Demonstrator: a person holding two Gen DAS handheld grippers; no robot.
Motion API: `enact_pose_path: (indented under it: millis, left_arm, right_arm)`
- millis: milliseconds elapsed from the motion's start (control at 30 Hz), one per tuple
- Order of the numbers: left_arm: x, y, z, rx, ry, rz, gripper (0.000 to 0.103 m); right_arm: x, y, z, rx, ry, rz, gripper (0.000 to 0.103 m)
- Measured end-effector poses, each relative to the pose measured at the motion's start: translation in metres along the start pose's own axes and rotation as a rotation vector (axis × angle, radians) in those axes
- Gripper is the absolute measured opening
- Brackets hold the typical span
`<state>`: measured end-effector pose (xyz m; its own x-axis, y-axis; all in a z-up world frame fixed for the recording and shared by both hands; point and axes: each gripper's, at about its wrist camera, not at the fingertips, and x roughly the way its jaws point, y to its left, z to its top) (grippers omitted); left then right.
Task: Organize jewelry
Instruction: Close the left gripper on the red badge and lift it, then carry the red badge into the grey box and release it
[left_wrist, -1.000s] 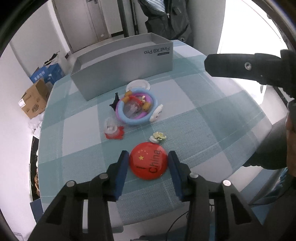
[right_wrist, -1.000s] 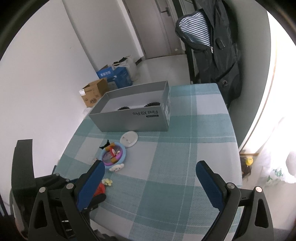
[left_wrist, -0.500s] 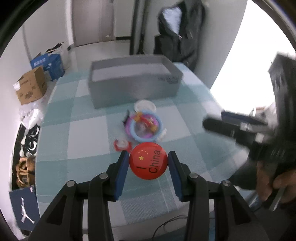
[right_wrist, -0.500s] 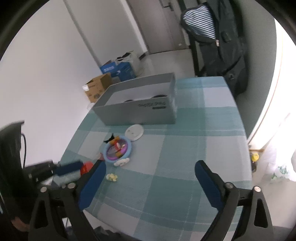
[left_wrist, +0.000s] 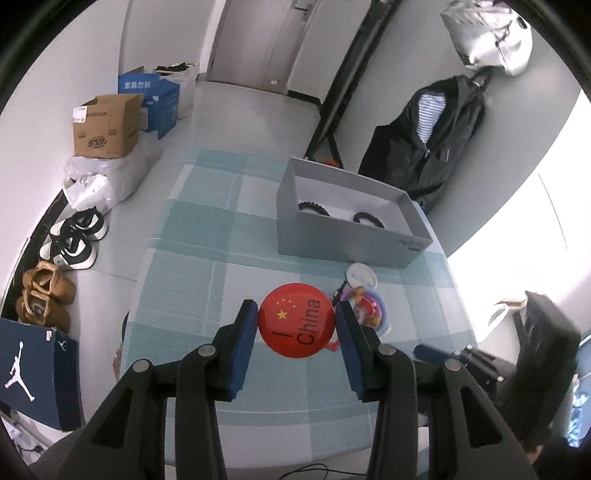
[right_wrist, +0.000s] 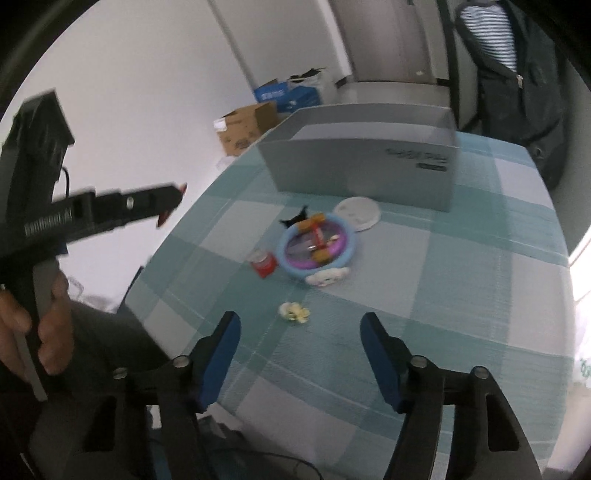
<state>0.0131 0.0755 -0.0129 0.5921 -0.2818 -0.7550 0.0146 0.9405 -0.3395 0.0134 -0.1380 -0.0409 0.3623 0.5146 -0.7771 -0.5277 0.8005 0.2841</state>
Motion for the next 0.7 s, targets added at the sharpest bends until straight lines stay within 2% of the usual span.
enact_pose_path:
  millis: [100, 133, 167, 233, 367, 467, 533, 700]
  left_arm:
    - [-0.002, 0.002, 0.000, 0.004, -0.005, 0.001, 0.038]
    - [-0.003, 0.002, 0.000, 0.005, -0.005, -0.003, 0.038]
    - [-0.002, 0.003, 0.001, 0.005, -0.004, -0.007, 0.038]
    - [-0.002, 0.003, 0.000, 0.011, 0.000, -0.010, 0.038]
    - [-0.001, 0.004, -0.001, 0.025, 0.010, -0.006, 0.038]
    - [-0.001, 0.004, -0.002, 0.028, 0.015, -0.008, 0.038]
    - [-0.001, 0.004, -0.001, 0.033, 0.014, -0.005, 0.038]
    - [0.000, 0.002, -0.001, 0.042, 0.013, 0.002, 0.038]
  right_arm:
    - [0.007, 0.007, 0.000, -0.028, 0.015, -0.008, 0.054]
    - [0.011, 0.010, 0.000, -0.036, 0.022, -0.010, 0.045]
    - [0.013, 0.012, 0.001, -0.044, 0.028, -0.012, 0.039]
    - [0.018, 0.016, 0.002, -0.065, 0.036, -0.055, 0.038]
    - [0.024, 0.022, 0.005, -0.090, 0.037, -0.081, 0.035]
    - [0.028, 0.028, 0.006, -0.117, 0.038, -0.112, 0.028]
    - [0.030, 0.032, 0.008, -0.131, 0.038, -0.150, 0.016]
    - [0.033, 0.031, 0.010, -0.141, 0.040, -0.151, 0.016]
